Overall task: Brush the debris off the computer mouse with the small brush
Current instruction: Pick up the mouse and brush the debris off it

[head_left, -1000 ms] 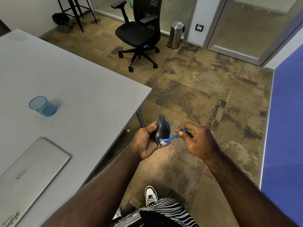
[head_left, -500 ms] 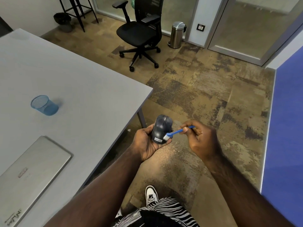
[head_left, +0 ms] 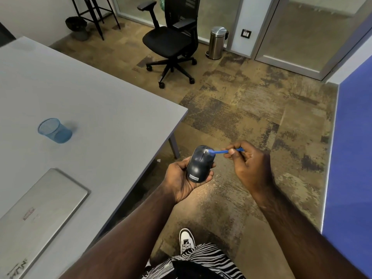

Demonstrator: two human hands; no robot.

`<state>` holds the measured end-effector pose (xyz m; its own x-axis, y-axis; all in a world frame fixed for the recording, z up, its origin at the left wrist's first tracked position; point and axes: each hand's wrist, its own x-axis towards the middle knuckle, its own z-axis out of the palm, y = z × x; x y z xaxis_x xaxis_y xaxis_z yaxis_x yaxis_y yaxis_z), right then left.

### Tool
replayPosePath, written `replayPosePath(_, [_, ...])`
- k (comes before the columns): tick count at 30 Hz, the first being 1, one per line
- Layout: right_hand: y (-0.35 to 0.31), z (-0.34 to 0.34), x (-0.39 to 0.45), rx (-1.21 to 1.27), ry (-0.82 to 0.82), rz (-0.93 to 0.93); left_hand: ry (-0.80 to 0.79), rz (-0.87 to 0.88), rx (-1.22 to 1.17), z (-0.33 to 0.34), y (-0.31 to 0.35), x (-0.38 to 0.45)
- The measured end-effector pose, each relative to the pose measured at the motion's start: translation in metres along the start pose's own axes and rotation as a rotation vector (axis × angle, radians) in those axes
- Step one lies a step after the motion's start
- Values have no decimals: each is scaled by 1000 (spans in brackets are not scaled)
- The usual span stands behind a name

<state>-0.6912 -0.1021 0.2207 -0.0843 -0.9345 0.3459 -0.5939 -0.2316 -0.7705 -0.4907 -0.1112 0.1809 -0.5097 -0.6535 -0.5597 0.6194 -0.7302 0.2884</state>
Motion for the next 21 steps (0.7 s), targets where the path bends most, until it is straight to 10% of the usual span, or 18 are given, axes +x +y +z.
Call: replayPosePath(21, [4,-2,1,113,-106,-39,94,73,-87,-7,4,4])
